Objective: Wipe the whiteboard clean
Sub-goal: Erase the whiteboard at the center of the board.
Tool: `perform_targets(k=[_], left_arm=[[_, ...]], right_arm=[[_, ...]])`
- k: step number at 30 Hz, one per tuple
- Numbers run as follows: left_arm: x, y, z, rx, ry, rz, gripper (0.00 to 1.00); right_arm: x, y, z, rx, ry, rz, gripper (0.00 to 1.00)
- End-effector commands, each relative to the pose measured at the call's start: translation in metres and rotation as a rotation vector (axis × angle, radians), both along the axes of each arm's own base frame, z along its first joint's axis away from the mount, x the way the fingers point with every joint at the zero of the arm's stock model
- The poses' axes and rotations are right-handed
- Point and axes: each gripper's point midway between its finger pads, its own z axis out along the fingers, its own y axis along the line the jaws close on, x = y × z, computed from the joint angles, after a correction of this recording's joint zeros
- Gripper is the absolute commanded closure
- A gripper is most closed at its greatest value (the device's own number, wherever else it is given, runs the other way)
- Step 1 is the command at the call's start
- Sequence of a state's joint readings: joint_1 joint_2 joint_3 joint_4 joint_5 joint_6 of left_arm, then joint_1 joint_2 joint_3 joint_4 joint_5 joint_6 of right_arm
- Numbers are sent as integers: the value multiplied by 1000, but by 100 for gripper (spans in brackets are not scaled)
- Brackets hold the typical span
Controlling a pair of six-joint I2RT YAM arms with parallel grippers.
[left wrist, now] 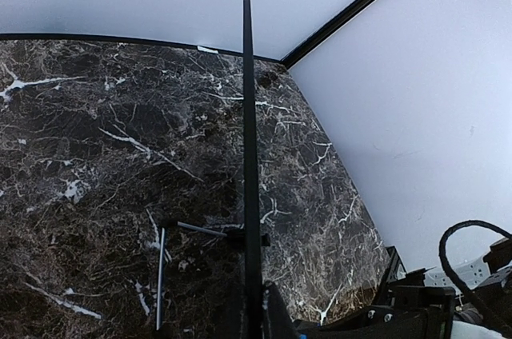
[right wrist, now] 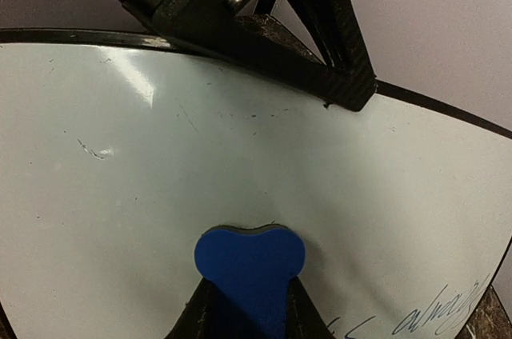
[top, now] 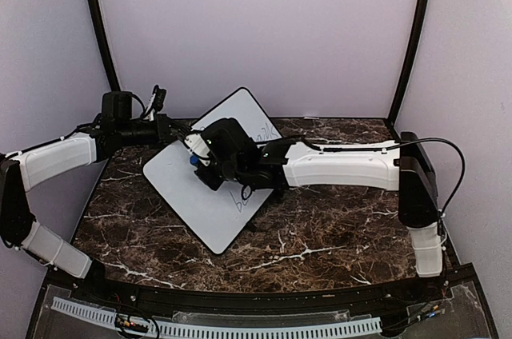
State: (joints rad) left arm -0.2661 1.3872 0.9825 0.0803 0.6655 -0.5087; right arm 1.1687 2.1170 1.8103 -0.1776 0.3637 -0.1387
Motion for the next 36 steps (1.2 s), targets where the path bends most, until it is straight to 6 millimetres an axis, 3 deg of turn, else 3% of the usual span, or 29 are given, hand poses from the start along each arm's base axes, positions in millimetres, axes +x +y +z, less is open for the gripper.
perform_targets(k=[1,9,12,15,24,27,30,36], left_arm=[[-11,-10,36,-46,-111,-59,100],[-10,-10,34,-45,-105,-59,100],[-10,-10,33,-48,-101,-61,100],[-10,-10,34,-49,-105,-60,100],[-10,-10,32,-44,-101,-59,100],[-10,-10,33,-43,-105,-57,100],[-10,-10,33,-43,-105,-58,100],[-10,-11,33,-47,-101,-63,100]], right_arm=[[6,-10,-39,-77,31,-14,79],[-26,-69,-89,-130,151,-31,79],[-34,-81,-94,-130,170,-31,79],[-30,-76,-86,-113,150,-30,79],[11,-17,-20,-21,-13,-29,79],[23,-7,-11,-4,-27,-35,79],[22,-7,-14,-13,-18,-28,79],[-1,-41,-59,-68,79,-22,80]])
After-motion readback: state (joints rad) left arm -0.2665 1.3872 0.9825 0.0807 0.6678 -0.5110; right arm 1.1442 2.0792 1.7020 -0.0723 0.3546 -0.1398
